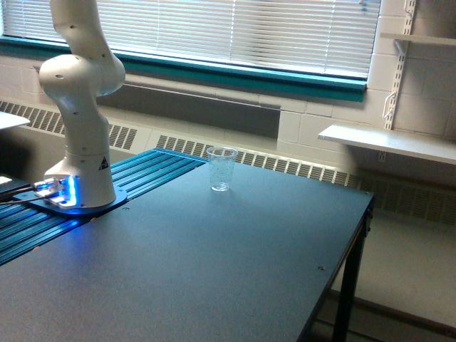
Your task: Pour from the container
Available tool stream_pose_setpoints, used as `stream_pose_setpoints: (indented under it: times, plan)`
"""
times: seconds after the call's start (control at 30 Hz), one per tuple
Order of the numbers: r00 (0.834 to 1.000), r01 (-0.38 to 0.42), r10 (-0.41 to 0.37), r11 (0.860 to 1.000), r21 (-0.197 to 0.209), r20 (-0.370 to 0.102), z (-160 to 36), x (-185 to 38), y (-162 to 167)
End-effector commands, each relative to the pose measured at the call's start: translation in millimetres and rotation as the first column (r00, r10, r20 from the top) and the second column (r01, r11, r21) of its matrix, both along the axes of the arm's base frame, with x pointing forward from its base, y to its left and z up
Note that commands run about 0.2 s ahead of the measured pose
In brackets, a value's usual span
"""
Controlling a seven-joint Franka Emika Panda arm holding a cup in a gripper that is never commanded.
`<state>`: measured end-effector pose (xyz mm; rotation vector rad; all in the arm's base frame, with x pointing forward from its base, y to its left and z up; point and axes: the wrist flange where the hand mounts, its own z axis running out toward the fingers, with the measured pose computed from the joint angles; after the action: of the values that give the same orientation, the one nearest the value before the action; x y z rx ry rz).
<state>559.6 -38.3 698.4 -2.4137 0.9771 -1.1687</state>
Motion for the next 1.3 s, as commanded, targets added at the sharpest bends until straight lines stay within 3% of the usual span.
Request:
stream_pose_setpoints:
  times: [0.03, 0.3, 0.57, 1.0, 1.3]
  plan:
    - [0.989, -0.064, 0.068, 0.997, 0.034, -0.128, -60.3, 1, 32]
    - [0.958, -0.105, 0.122, 0.991, 0.078, -0.259, -118.4, -16, 69]
    - [0.934, -0.131, 0.161, 0.985, 0.112, -0.319, -138.1, -34, 117]
    - [0.856, -0.245, 0.244, 0.968, 0.058, -0.455, -180.4, -100, 204]
    - [0.797, -0.341, 0.320, 0.938, 0.057, -0.512, -196.8, -163, 244]
